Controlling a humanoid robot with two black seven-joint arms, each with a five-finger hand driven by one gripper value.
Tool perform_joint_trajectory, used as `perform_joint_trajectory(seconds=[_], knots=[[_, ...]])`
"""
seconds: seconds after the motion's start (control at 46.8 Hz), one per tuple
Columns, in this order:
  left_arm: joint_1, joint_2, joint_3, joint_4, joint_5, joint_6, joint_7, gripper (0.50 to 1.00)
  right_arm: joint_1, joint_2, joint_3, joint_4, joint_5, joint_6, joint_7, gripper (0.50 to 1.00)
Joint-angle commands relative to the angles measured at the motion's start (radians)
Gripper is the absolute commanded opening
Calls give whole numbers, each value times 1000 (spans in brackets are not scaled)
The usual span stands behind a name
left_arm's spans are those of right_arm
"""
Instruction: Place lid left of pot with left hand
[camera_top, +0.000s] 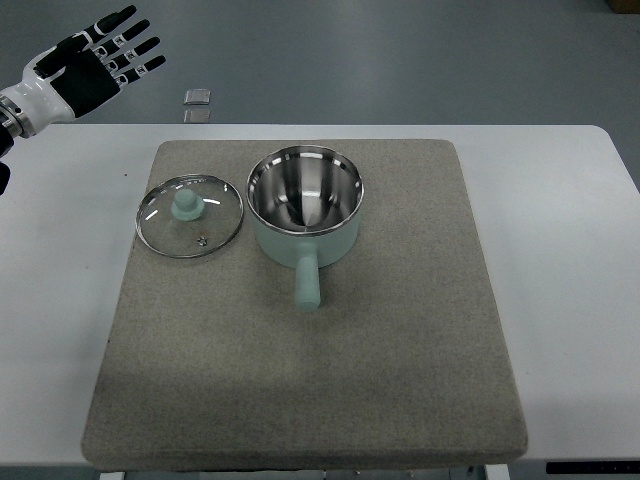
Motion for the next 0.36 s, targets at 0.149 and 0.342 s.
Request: perform_joint_trajectory(seconds=[0.149, 0.342], knots=[[0, 0, -3, 0, 0, 1, -7, 996, 0, 0, -4, 2, -7, 0, 0, 924], [0, 2, -23, 0, 1, 1, -7, 996, 0, 0, -7, 2, -12, -9, 0, 924]])
